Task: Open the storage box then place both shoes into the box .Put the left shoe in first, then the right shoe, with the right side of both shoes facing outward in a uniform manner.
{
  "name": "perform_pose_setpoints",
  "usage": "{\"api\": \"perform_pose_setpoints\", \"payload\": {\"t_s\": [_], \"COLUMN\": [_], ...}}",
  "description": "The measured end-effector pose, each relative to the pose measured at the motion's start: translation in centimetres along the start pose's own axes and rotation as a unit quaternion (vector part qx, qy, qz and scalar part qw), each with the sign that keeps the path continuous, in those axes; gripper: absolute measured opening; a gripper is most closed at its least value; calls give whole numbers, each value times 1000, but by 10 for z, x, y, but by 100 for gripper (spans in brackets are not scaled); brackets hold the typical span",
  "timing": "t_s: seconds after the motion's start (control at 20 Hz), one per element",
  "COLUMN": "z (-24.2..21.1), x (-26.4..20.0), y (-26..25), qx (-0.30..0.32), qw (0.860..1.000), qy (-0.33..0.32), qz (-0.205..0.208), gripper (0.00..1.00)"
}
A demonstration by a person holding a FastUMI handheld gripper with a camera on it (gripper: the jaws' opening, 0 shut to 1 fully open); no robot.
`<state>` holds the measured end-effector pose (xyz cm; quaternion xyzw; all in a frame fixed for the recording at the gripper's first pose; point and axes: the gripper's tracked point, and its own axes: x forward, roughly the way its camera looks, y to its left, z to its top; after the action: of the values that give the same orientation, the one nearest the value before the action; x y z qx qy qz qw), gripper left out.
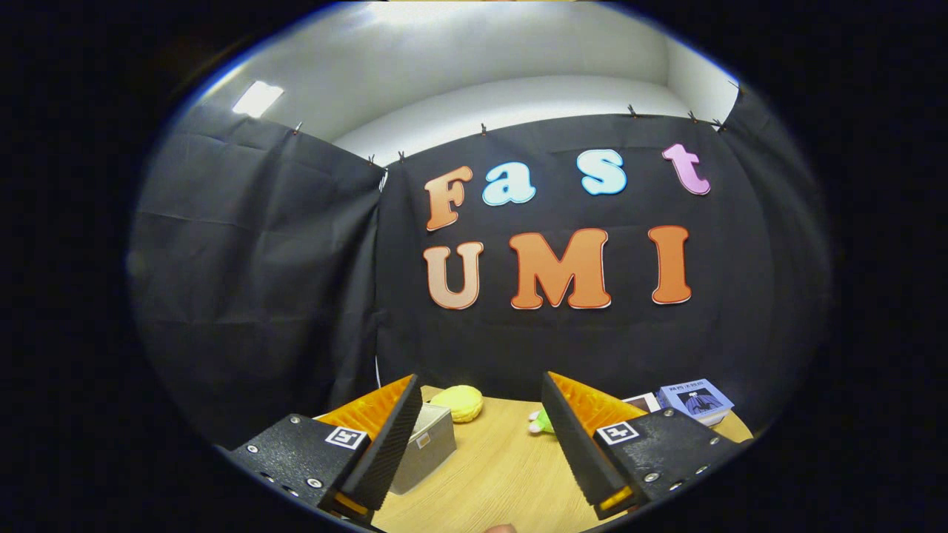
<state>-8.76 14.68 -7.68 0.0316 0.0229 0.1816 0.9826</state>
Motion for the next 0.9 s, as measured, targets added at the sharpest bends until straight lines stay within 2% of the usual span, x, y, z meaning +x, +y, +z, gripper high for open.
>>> {"api": "perform_pose_setpoints", "payload": {"t_s": [0.15,0.45,0.9], "z": [10,30,45], "x": [-11,-38,-55], "y": [-11,-41,-47], "qx": [-22,-80,-68], "qw": [999,991,990], "qy": [-28,-71,-94], "qz": [-11,-77,-79], "gripper": [97,98,99]}}
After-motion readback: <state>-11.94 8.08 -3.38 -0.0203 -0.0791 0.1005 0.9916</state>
